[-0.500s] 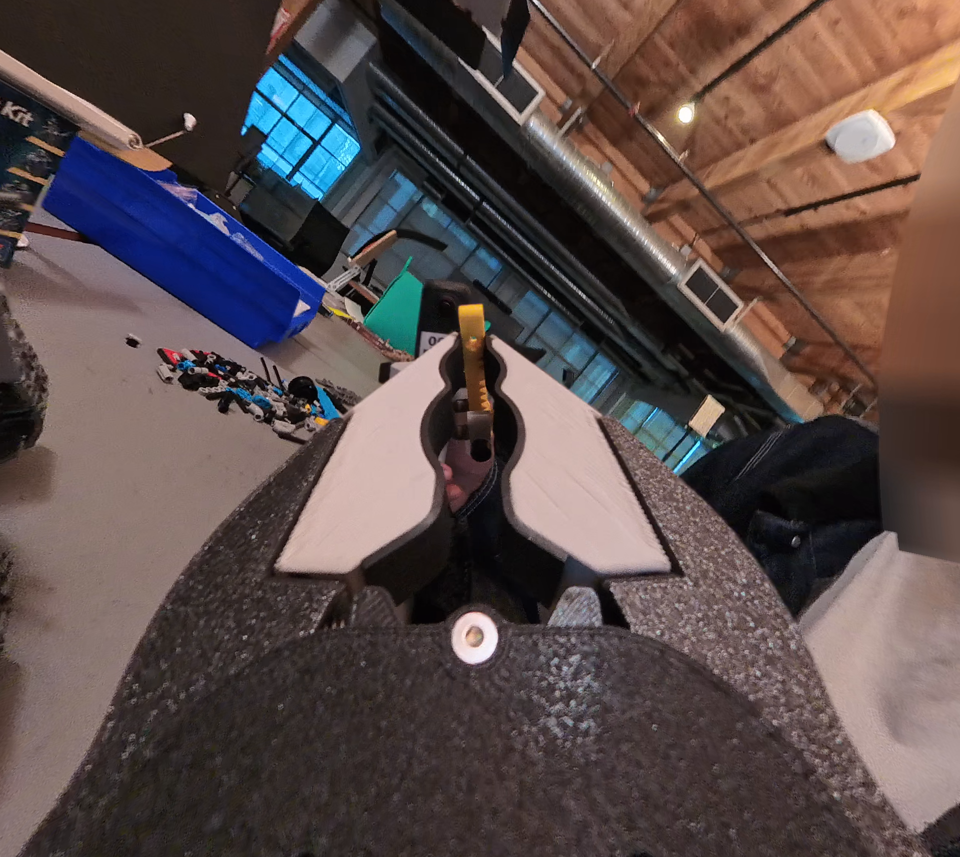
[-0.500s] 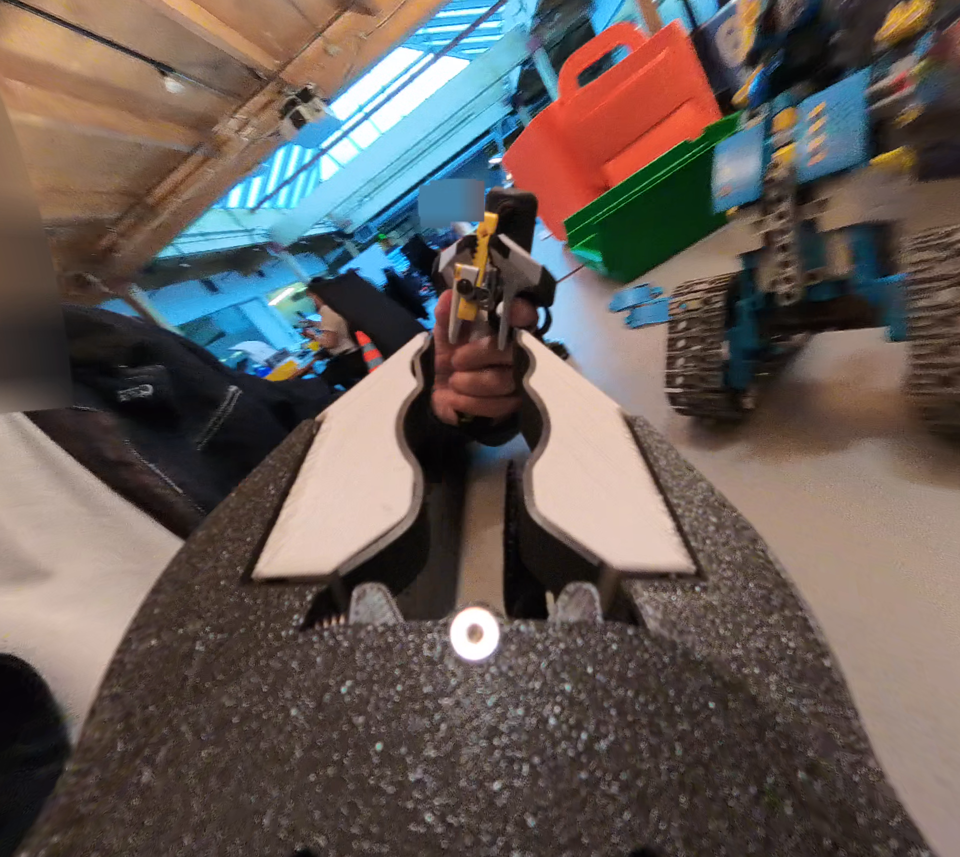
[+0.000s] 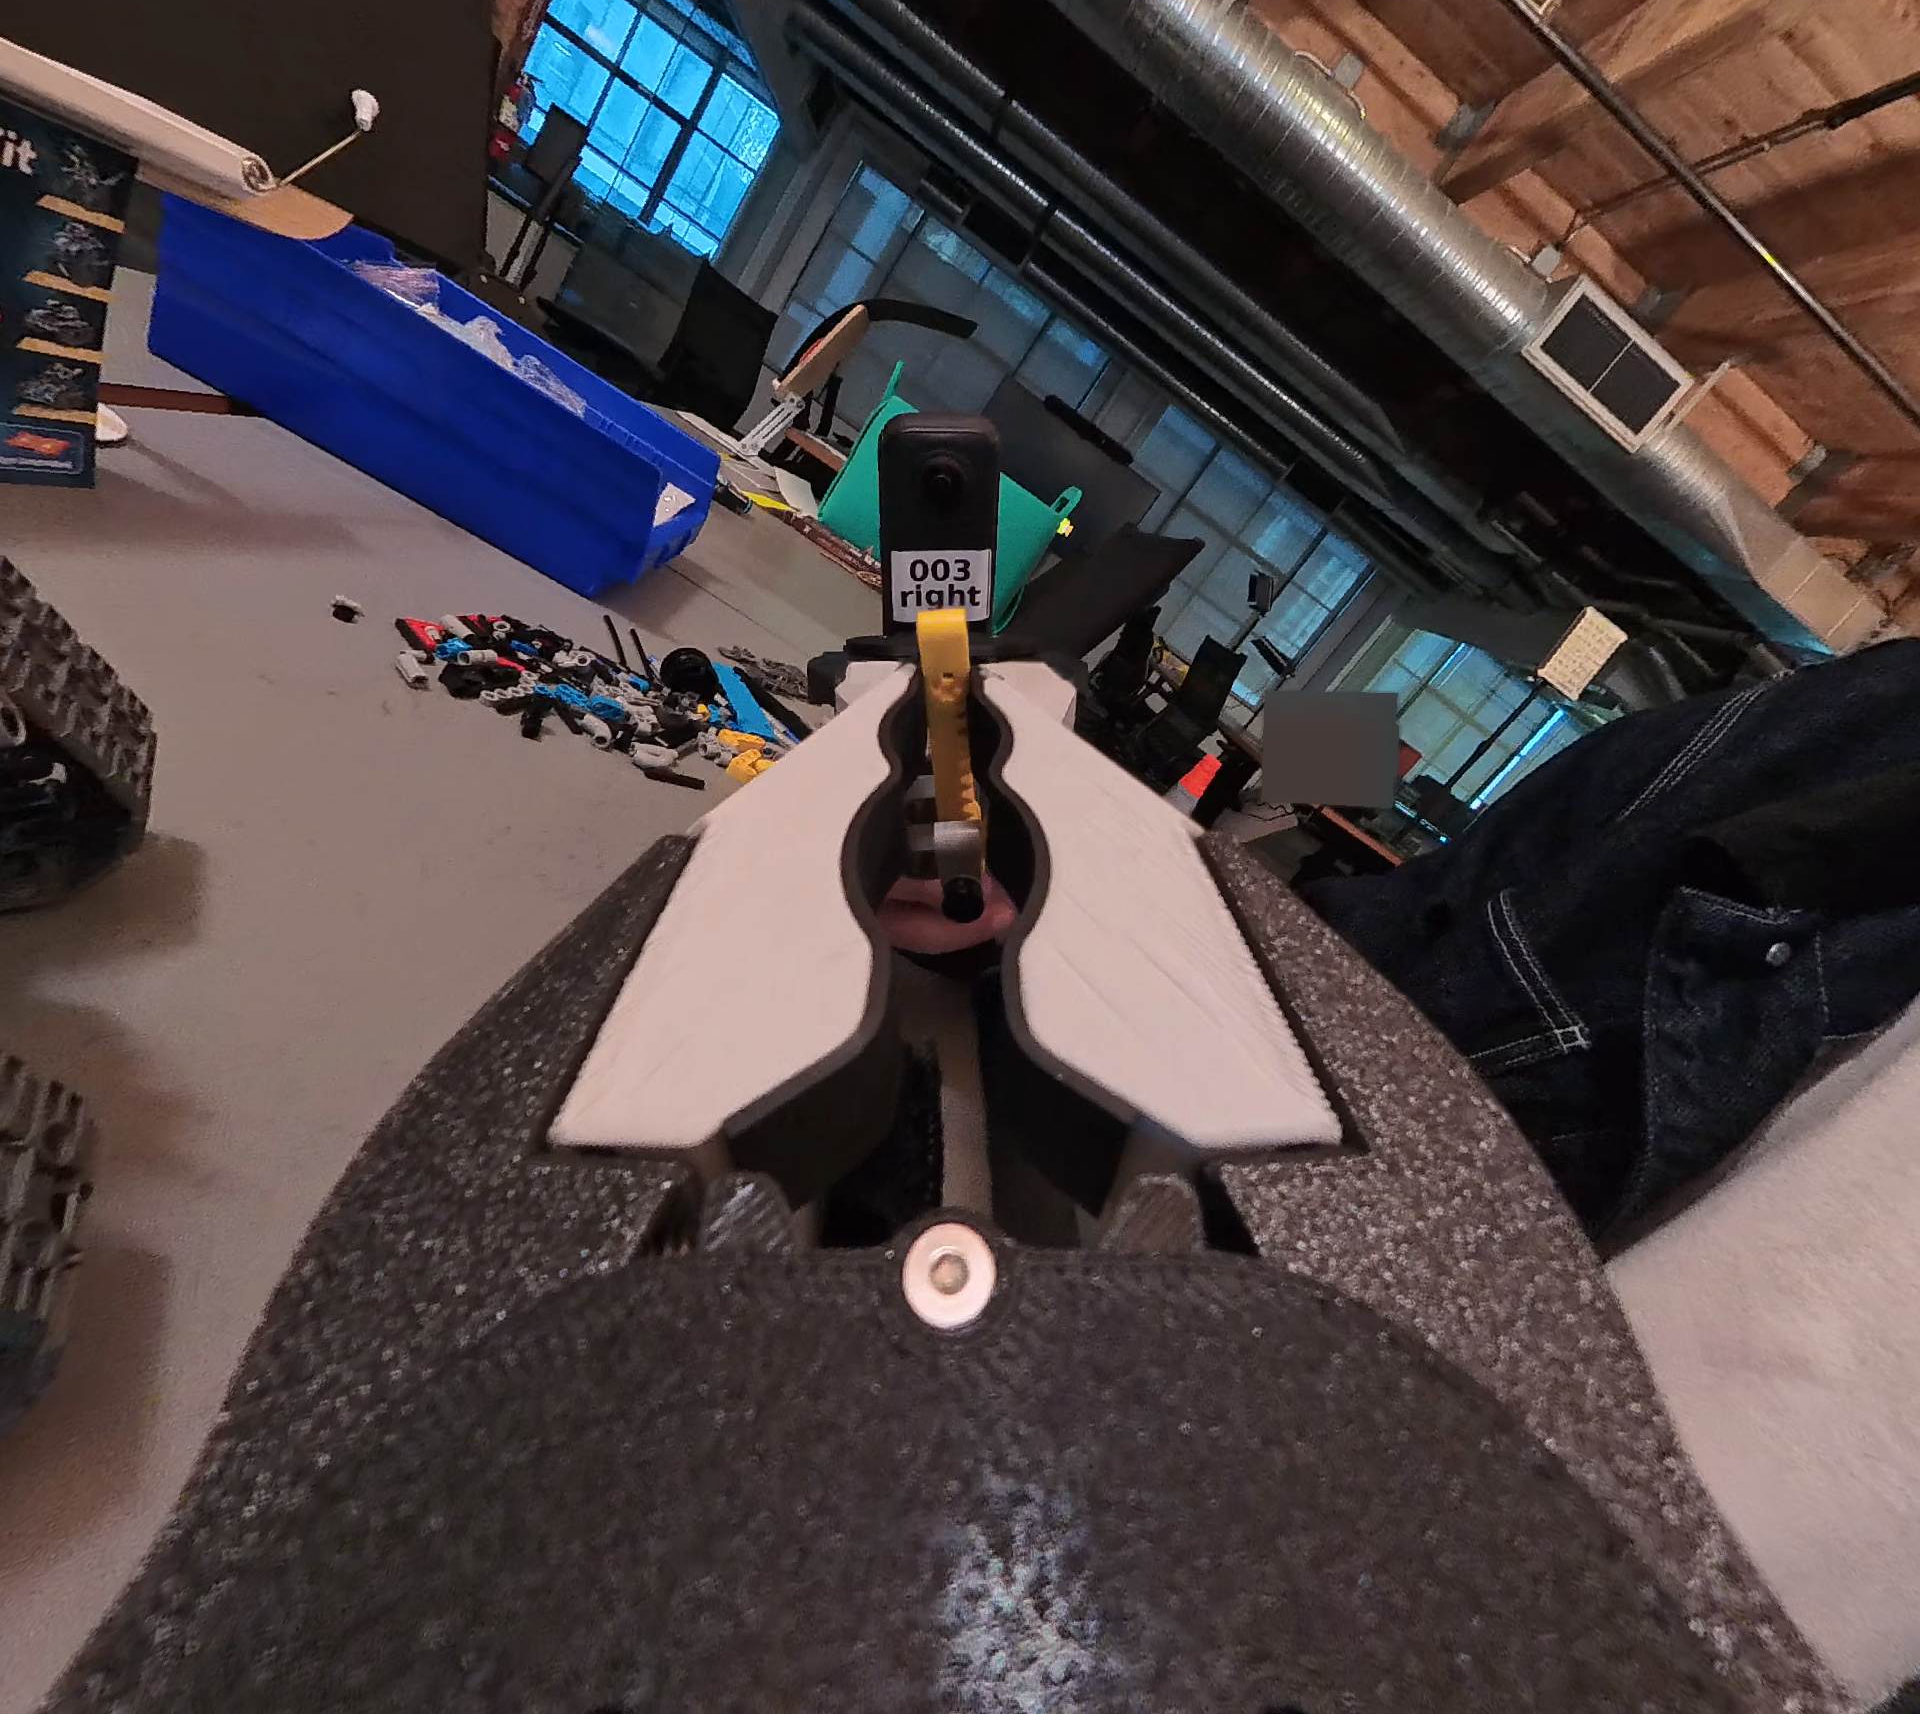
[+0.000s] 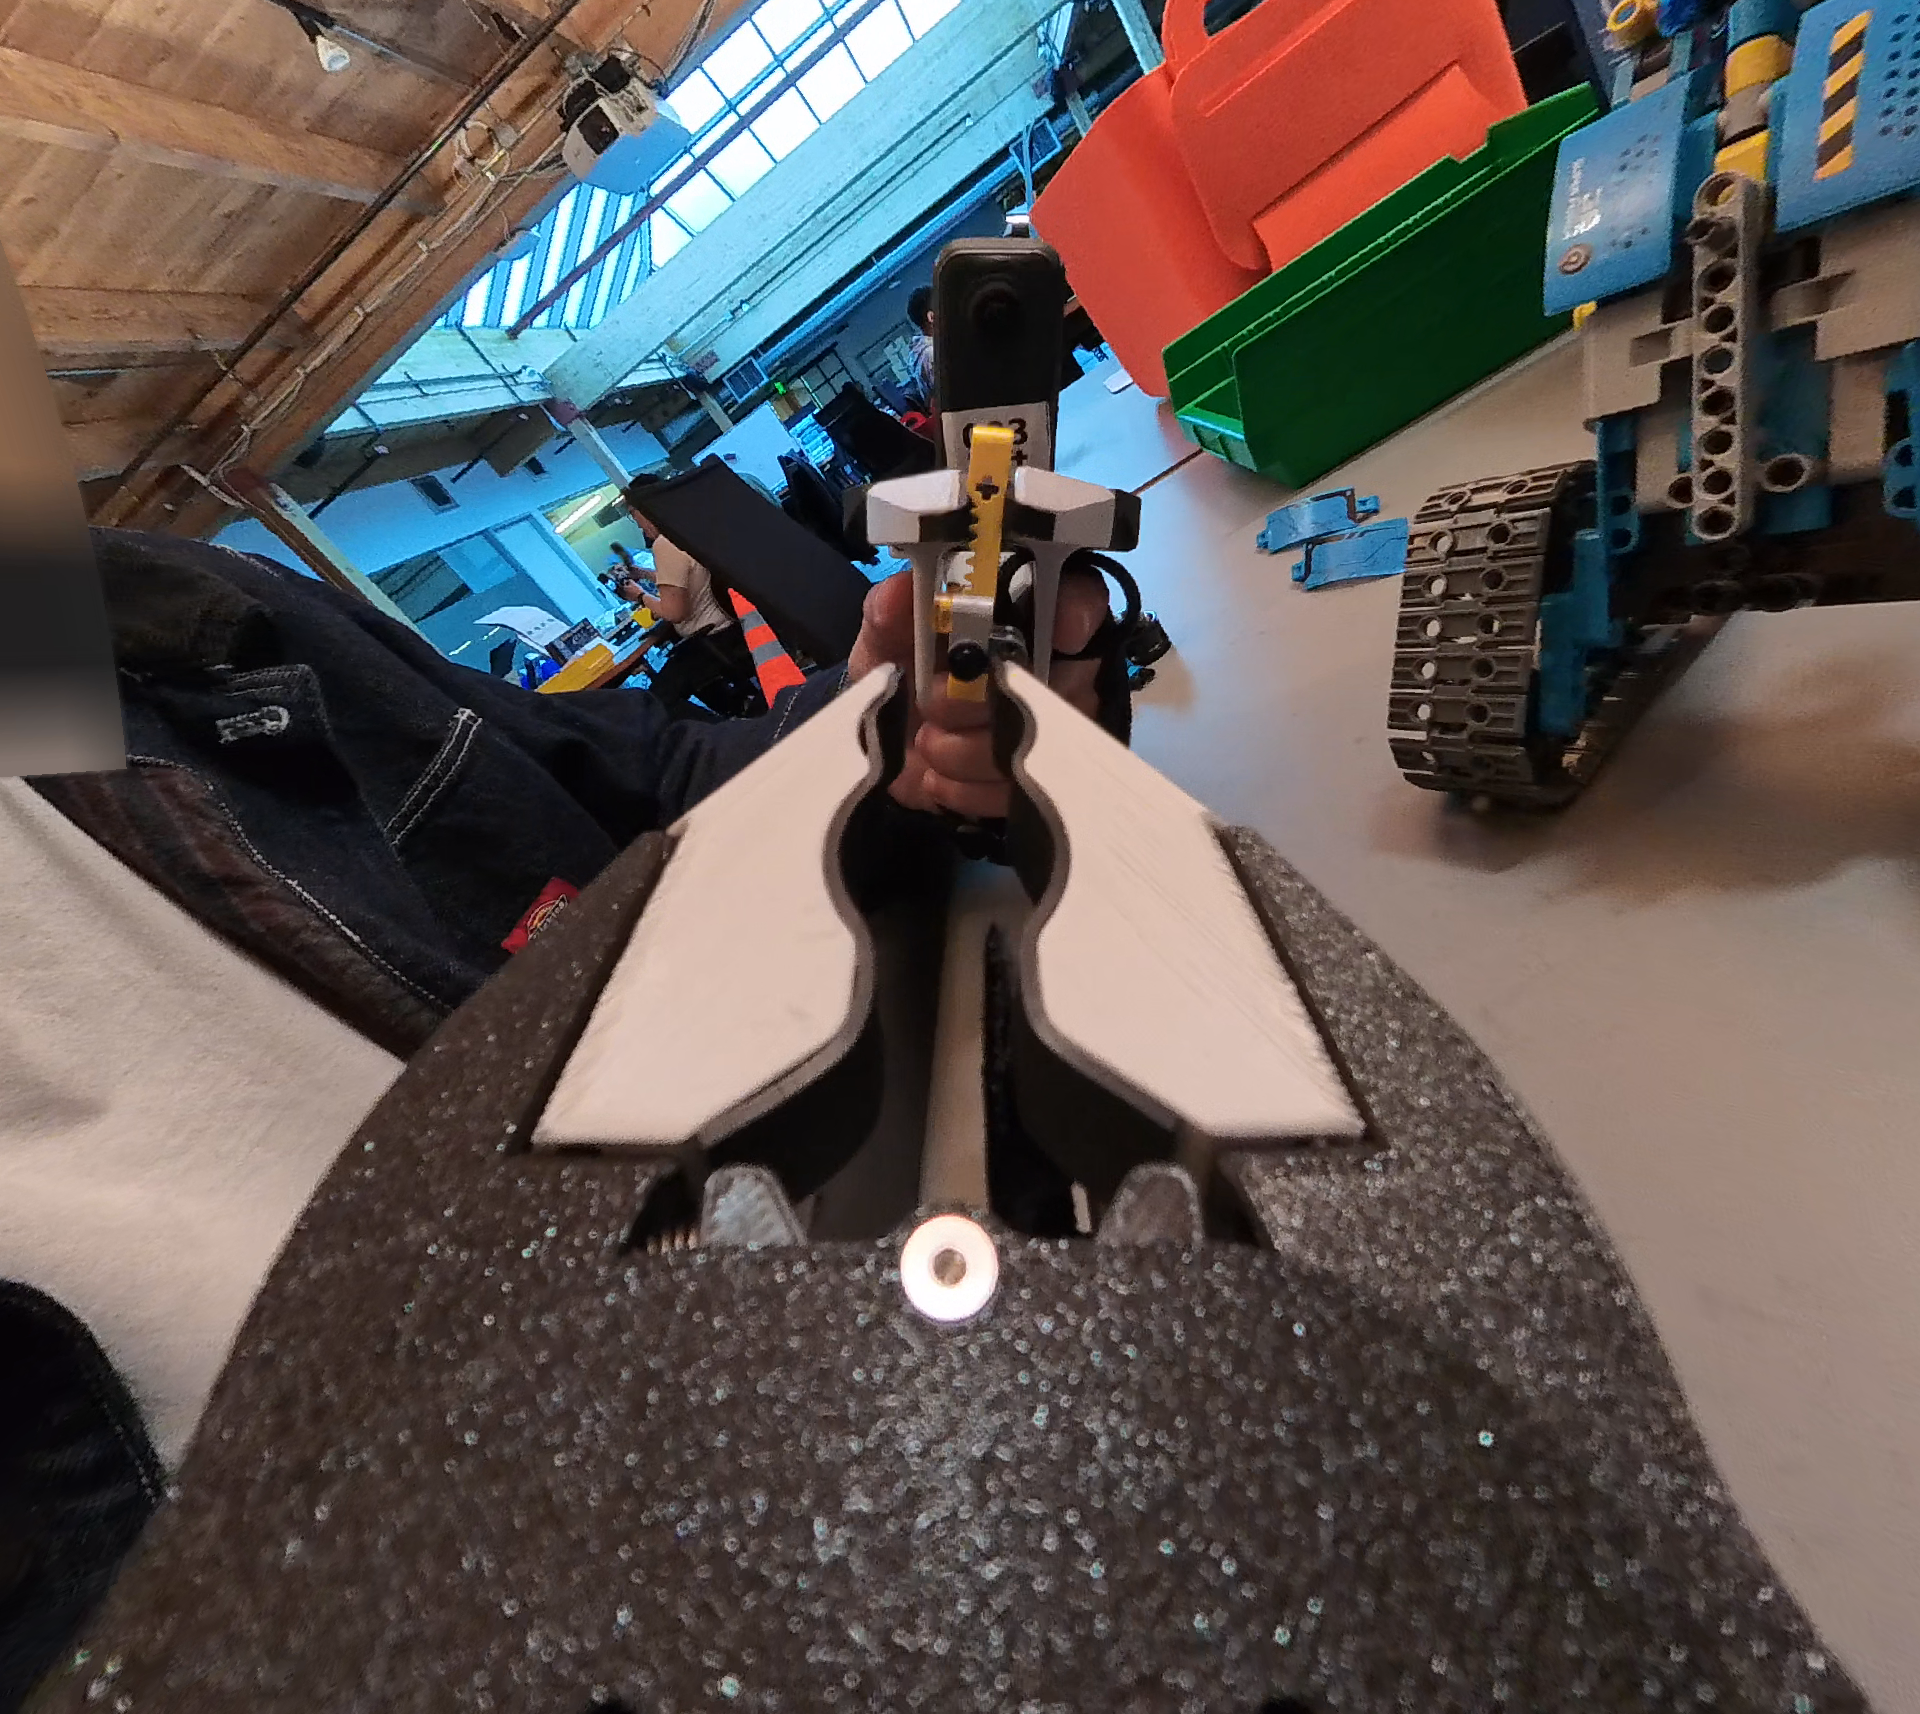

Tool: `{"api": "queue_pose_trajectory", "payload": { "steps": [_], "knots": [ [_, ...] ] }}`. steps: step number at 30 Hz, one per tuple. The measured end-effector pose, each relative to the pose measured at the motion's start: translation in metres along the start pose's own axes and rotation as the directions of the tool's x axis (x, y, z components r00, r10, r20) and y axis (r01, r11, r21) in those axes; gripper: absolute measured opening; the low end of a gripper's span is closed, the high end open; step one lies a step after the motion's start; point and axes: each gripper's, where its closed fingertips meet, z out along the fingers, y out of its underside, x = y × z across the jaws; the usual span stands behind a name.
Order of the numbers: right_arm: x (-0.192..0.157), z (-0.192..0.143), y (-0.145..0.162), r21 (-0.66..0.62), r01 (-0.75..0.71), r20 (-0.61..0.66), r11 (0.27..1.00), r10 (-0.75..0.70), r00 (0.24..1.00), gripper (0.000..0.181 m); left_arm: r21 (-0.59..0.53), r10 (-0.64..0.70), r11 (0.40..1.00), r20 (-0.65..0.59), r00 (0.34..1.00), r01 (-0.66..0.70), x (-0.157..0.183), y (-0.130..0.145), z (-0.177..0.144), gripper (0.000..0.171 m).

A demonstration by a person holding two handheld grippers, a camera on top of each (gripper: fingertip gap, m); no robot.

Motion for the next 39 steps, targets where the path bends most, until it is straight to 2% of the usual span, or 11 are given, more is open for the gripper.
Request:
{"api": "queue_pose_trajectory", "payload": {
  "steps": [4, 13, 16, 19, 21, 29, 30, 32, 36, 37, 39],
  "knots": [
    [0.003, 0.000, 0.003, -0.016, 0.016, -0.021, 1.000, -0.016, 1.000, 0.005, -0.016, -0.004, 1.000, -0.008, 1.000, 0.004, 0.001, 0.003, 0.002, 0.005],
    [0.000, -0.002, 0.005, -0.042, 0.075, -0.023, 0.996, -0.076, 0.997, 0.004, -0.100, 0.086, 0.991, -0.012, 0.996, -0.087, 0.006, 0.014, 0.001, 0.006],
    [0.000, -0.007, -0.002, -0.001, 0.054, -0.012, 0.999, -0.054, 0.998, 0.004, -0.176, 0.121, 0.977, 0.001, 0.993, -0.119, 0.003, 0.026, 0.002, 0.026],
    [0.000, -0.007, -0.003, 0.002, 0.063, -0.019, 0.998, -0.063, 0.998, 0.004, -0.197, 0.120, 0.973, -0.028, 0.992, -0.123, 0.007, 0.032, 0.006, 0.028],
    [-0.001, -0.005, -0.001, -0.010, 0.062, -0.010, 0.998, -0.063, 0.998, 0.005, -0.193, 0.131, 0.972, -0.020, 0.991, -0.133, 0.005, 0.033, 0.006, 0.019],
    [0.000, -0.008, 0.002, -0.044, 0.128, -0.038, 0.991, -0.130, 0.991, 0.005, -0.206, 0.140, 0.969, -0.005, 0.990, -0.138, 0.002, 0.033, 0.004, 0.014],
    [0.001, -0.020, -0.009, 0.014, 0.123, -0.037, 0.992, -0.122, 0.992, 0.004, -0.181, 0.156, 0.972, 0.003, 0.988, -0.153, 0.002, 0.026, -0.001, 0.014],
    [0.004, -0.065, -0.043, 0.187, 0.077, -0.036, 0.979, -0.072, 0.997, 0.003, -0.023, 0.123, 0.992, 0.051, 0.991, -0.122, -0.005, -0.010, -0.025, 0.014],
    [0.016, -0.091, -0.031, 0.058, 0.168, -0.165, 0.984, -0.156, 0.974, 0.005, -0.018, 0.156, 0.988, 0.059, 0.986, -0.155, -0.003, -0.013, -0.037, 0.015],
    [0.031, -0.096, -0.026, -0.010, 0.190, -0.251, 0.982, -0.186, 0.950, 0.005, -0.017, 0.142, 0.990, 0.042, 0.989, -0.141, -0.001, -0.011, -0.034, 0.014],
    [0.081, -0.129, -0.012, -0.215, 0.203, -0.523, 0.955, -0.289, 0.802, 0.006, -0.041, 0.169, 0.985, 0.046, 0.984, -0.167, 0.000, -0.008, -0.031, 0.015]
  ]
}}
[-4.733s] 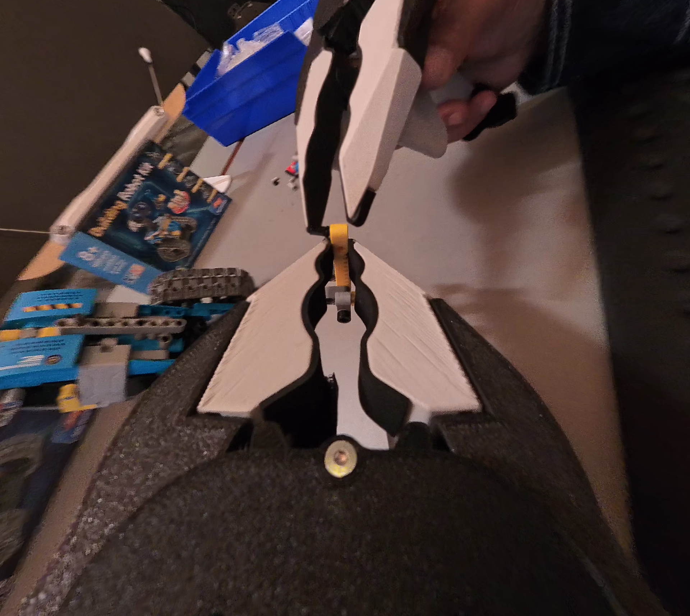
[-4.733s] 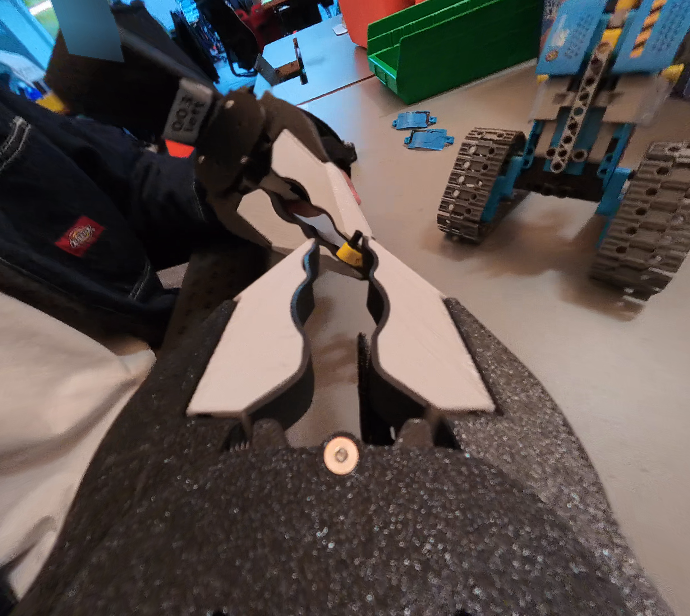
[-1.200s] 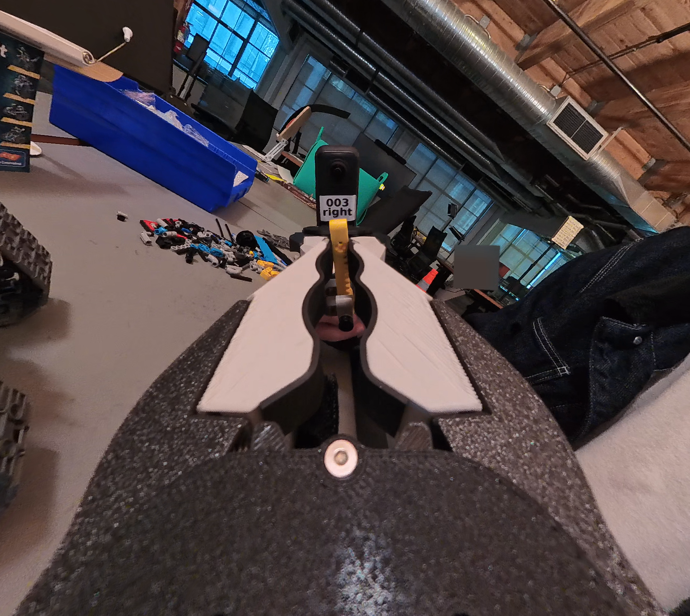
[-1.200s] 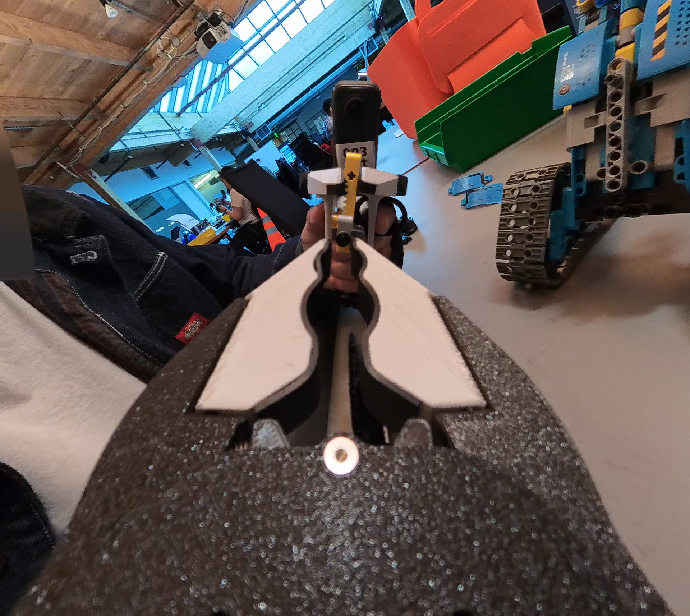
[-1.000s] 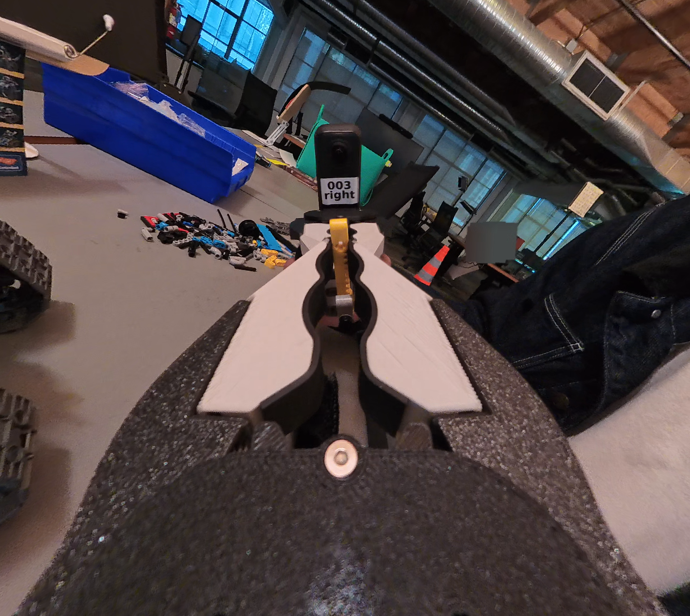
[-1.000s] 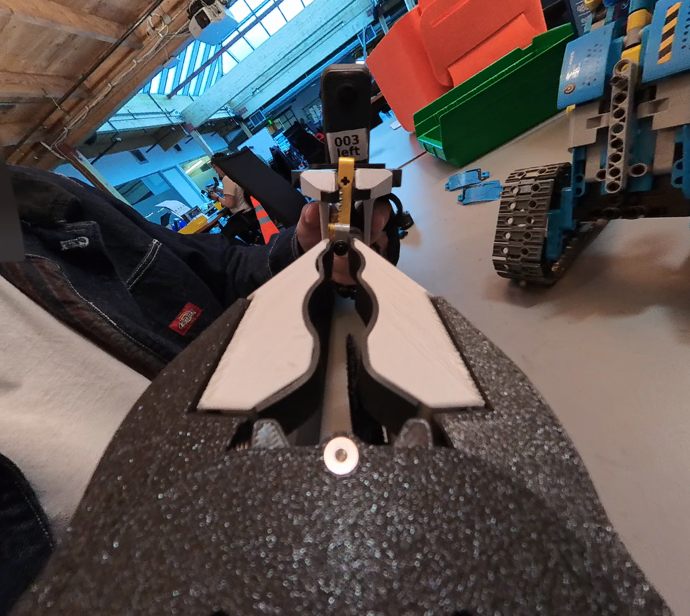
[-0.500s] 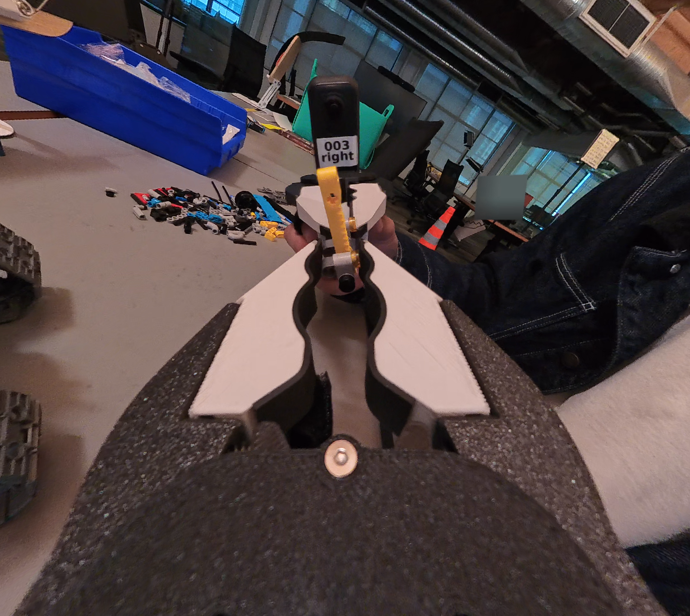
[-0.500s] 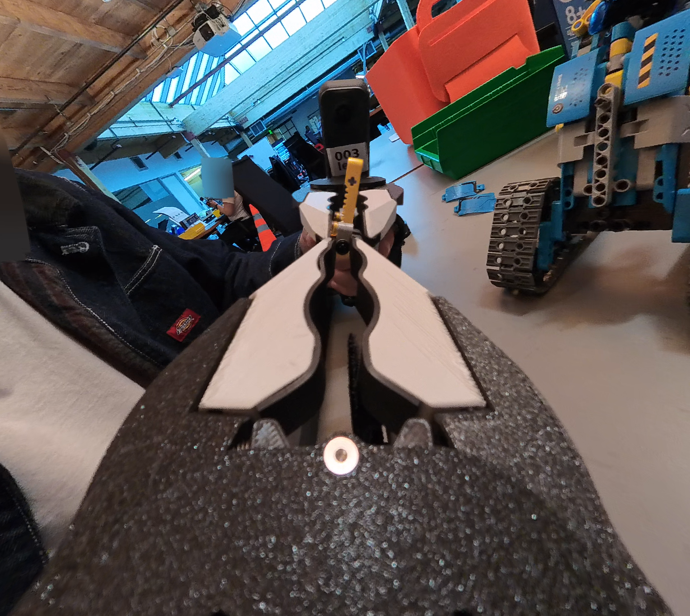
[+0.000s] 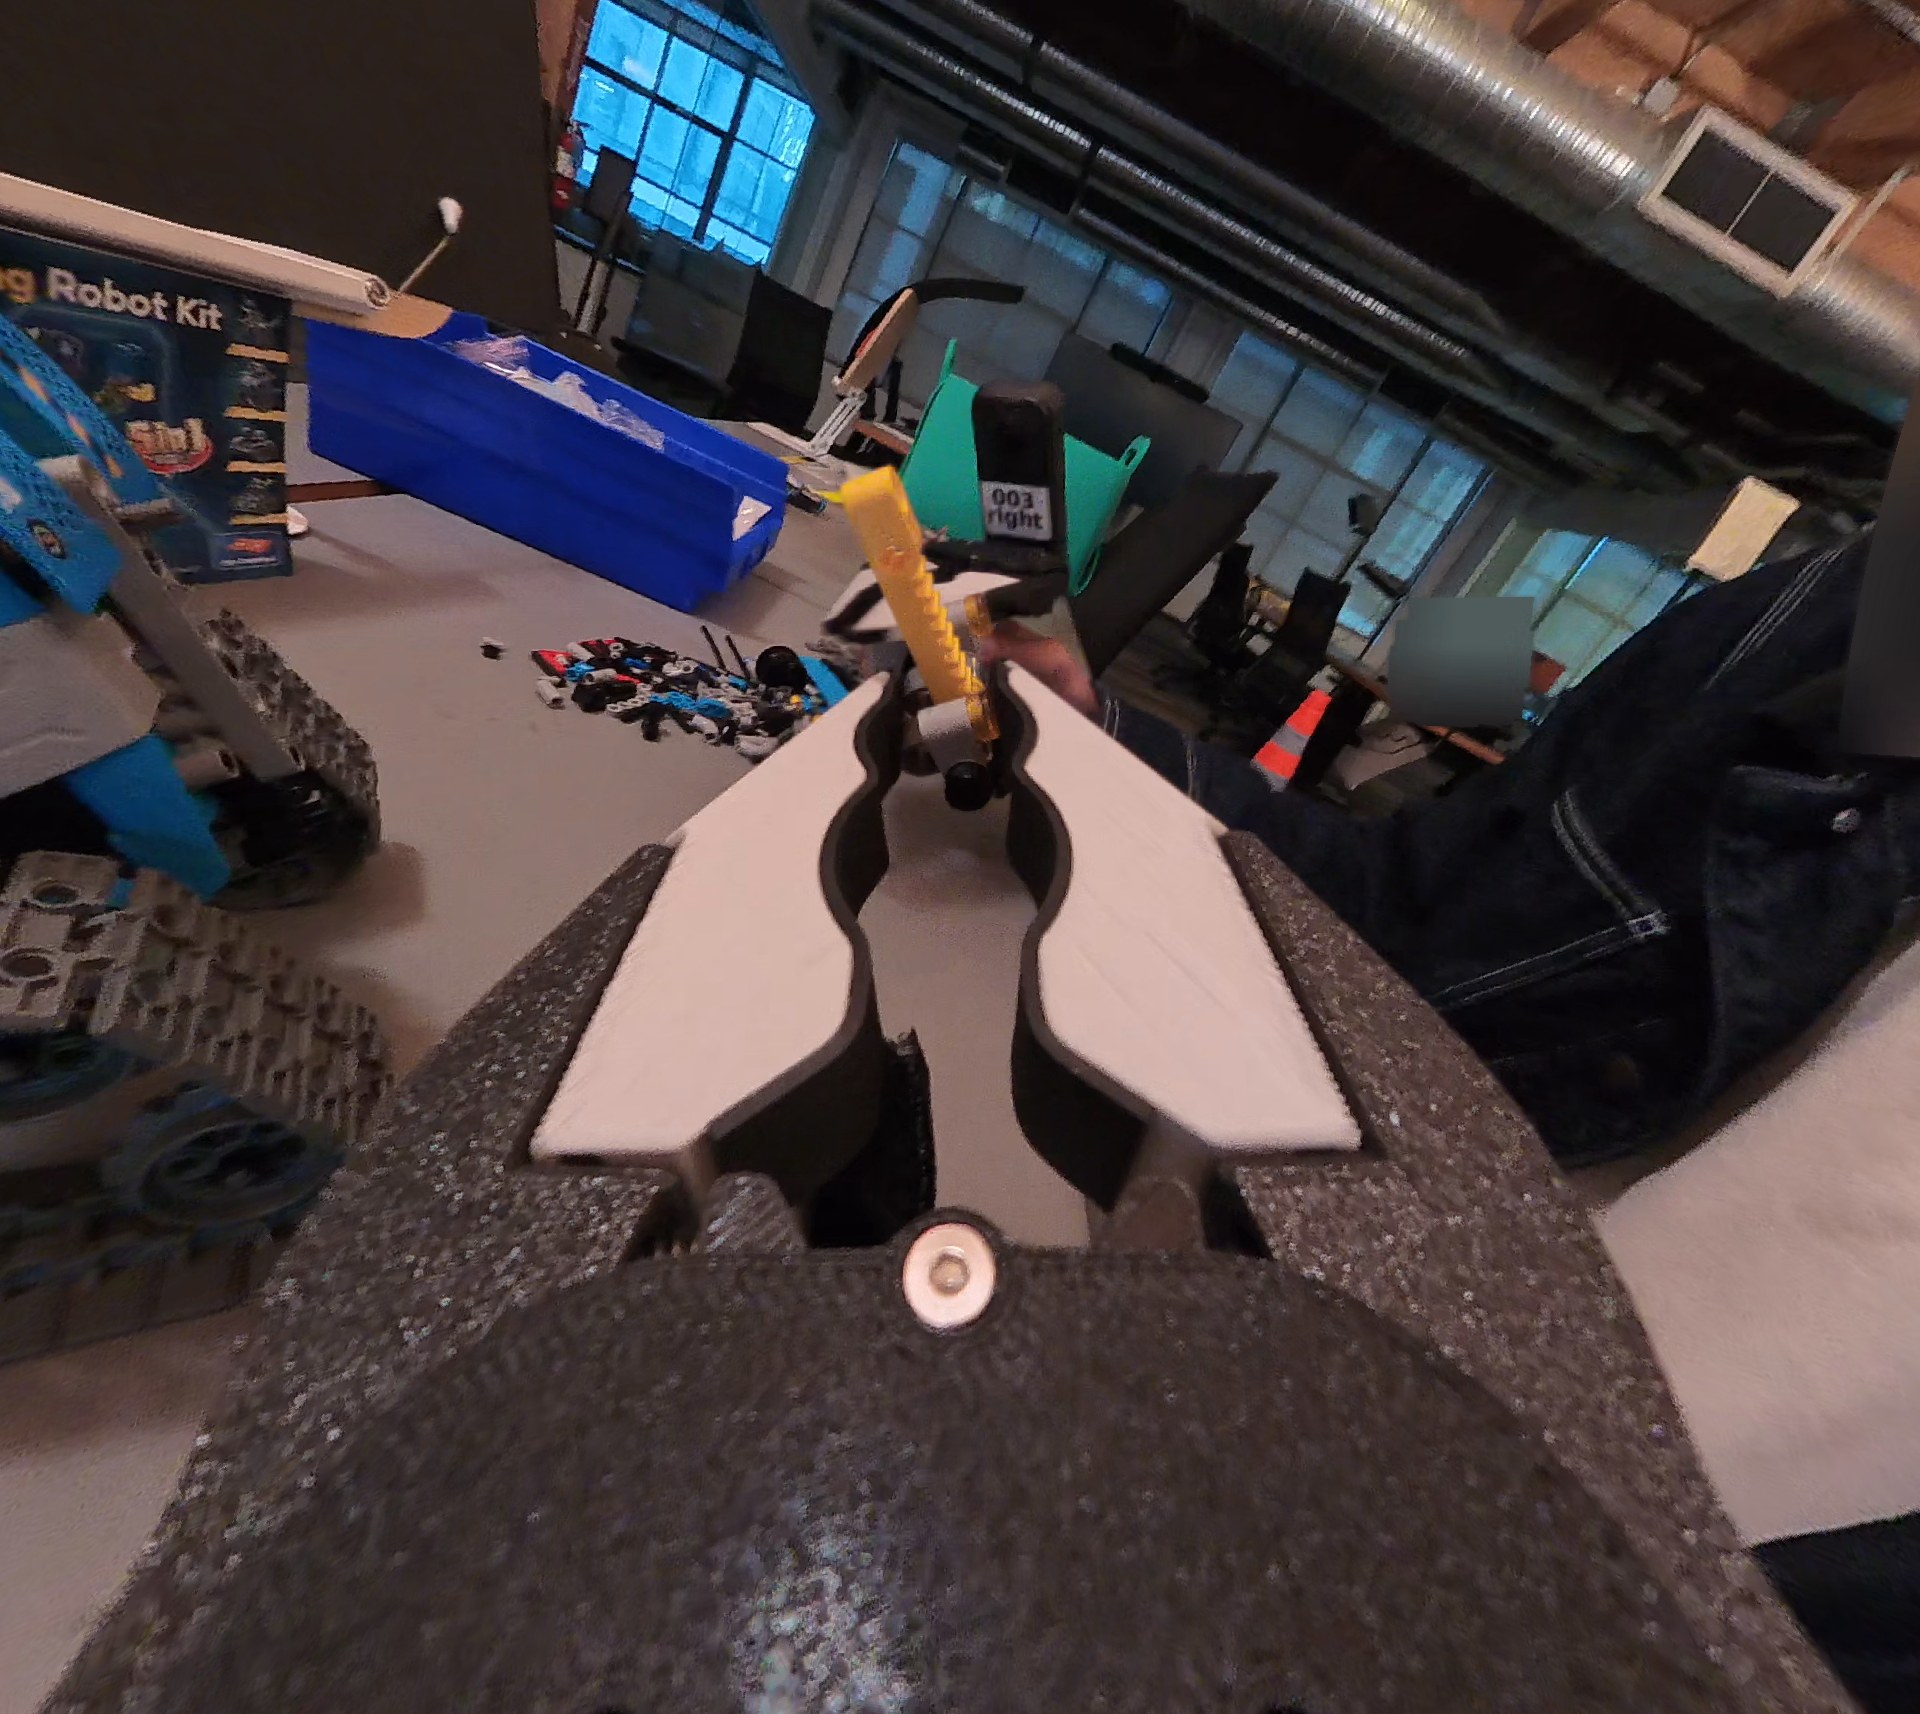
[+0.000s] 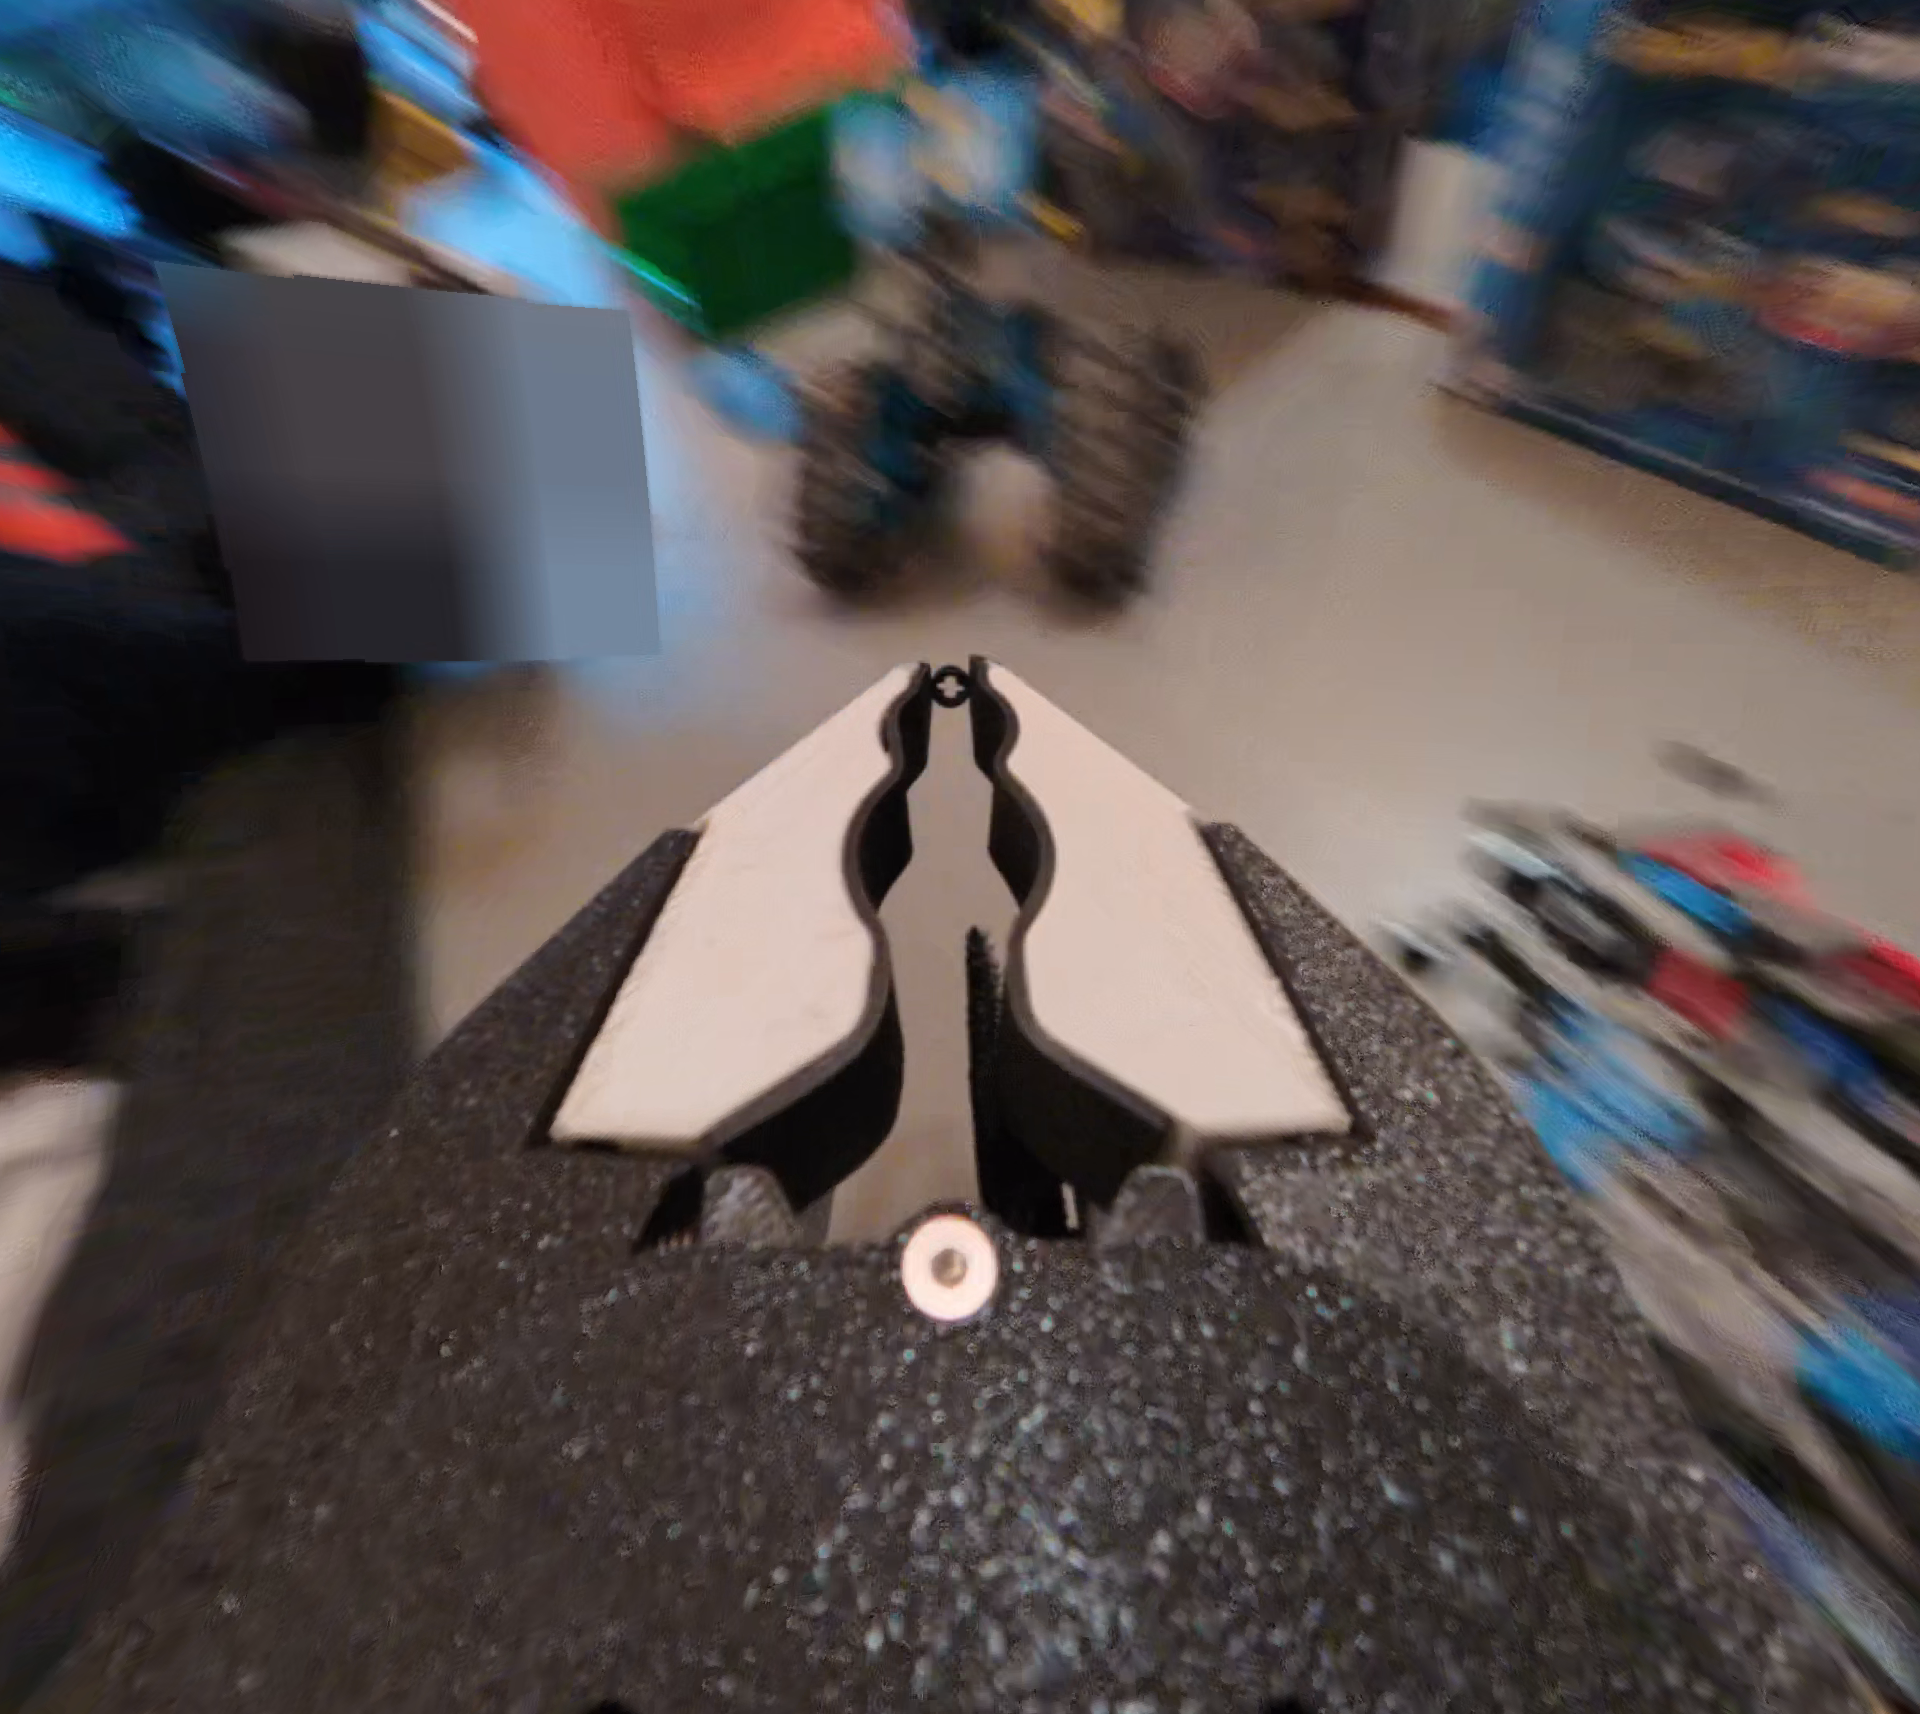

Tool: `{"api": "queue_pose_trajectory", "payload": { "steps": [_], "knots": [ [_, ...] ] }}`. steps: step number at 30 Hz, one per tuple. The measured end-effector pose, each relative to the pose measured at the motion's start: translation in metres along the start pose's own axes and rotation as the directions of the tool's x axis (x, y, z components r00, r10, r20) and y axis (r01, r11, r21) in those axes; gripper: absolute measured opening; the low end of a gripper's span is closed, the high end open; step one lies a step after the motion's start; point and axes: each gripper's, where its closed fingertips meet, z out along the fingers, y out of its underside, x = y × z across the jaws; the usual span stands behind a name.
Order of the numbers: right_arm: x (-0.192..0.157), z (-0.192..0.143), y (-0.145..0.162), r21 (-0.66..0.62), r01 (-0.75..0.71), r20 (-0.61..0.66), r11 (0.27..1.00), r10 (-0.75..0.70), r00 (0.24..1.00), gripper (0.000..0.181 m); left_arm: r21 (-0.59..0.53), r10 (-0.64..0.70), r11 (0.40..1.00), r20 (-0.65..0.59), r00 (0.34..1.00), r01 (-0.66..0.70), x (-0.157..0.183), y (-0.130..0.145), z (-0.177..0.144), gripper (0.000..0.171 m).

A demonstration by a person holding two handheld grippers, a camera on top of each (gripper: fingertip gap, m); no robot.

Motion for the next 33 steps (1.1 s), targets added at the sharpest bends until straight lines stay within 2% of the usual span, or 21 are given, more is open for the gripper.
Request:
{"api": "queue_pose_trajectory", "payload": {
  "steps": [2, 3, 6, 11, 15, 20, 21, 23, 26, 29, 31, 33],
  "knots": [
    [0.067, -0.022, 0.042, -0.244, 0.033, -0.330, 0.969, -0.115, 0.937, 0.006, -0.011, -0.015, 1.000, -0.018, 1.000, 0.014, 0.003, 0.003, 0.002, 0.015],
    [0.086, -0.036, 0.055, -0.315, 0.030, -0.404, 0.949, -0.163, 0.900, 0.006, -0.027, -0.032, 0.999, -0.022, 0.999, 0.031, 0.002, 0.006, 0.004, 0.015],
    [0.108, -0.065, 0.072, -0.416, 0.042, -0.485, 0.909, -0.261, 0.835, 0.006, -0.086, -0.030, 0.996, -0.010, 0.999, 0.029, 0.001, 0.017, 0.010, 0.016],
    [0.121, -0.080, 0.079, -0.473, 0.021, -0.541, 0.881, -0.309, 0.782, 0.014, -0.136, -0.019, 0.990, -0.008, 1.000, 0.017, 0.005, 0.028, 0.017, 0.016],
    [0.124, -0.085, 0.078, -0.454, 0.002, -0.561, 0.891, -0.287, 0.777, 0.021, -0.127, -0.031, 0.991, -0.023, 0.999, 0.028, 0.007, 0.027, 0.018, 0.016],
    [0.124, -0.101, 0.063, -0.365, -0.033, -0.580, 0.930, -0.200, 0.789, 0.021, -0.115, -0.067, 0.991, -0.024, 0.997, 0.064, 0.005, 0.025, 0.017, 0.016],
    [0.115, -0.097, 0.056, -0.329, -0.026, -0.547, 0.944, -0.168, 0.820, 0.024, -0.114, -0.079, 0.991, -0.029, 0.996, 0.075, 0.006, 0.025, 0.017, 0.016],
    [0.074, -0.072, 0.031, -0.234, 0.045, -0.391, 0.971, -0.137, 0.910, 0.030, -0.115, -0.099, 0.989, -0.040, 0.994, 0.094, 0.006, 0.025, 0.018, 0.016],
    [-0.025, -0.016, -0.009, -0.051, 0.236, -0.050, 0.970, -0.238, 0.970, 0.032, -0.128, -0.142, 0.983, -0.067, 0.988, 0.133, 0.009, 0.028, 0.019, 0.016],
    [-0.111, 0.030, -0.024, 0.088, 0.339, 0.186, 0.937, -0.350, 0.918, 0.032, -0.172, -0.291, 0.949, -0.164, 0.942, 0.264, 0.019, 0.035, 0.020, 0.016],
    [-0.137, 0.051, -0.022, 0.104, 0.459, 0.181, 0.882, -0.471, 0.863, 0.033, -0.240, -0.442, 0.888, -0.218, 0.870, 0.391, 0.026, 0.045, 0.020, 0.016],
    [-0.161, 0.060, -0.020, 0.137, 0.518, 0.208, 0.845, -0.535, 0.819, 0.031, -0.276, -0.510, 0.850, -0.223, 0.831, 0.448, 0.027, 0.052, 0.021, 0.015]
  ]
}}
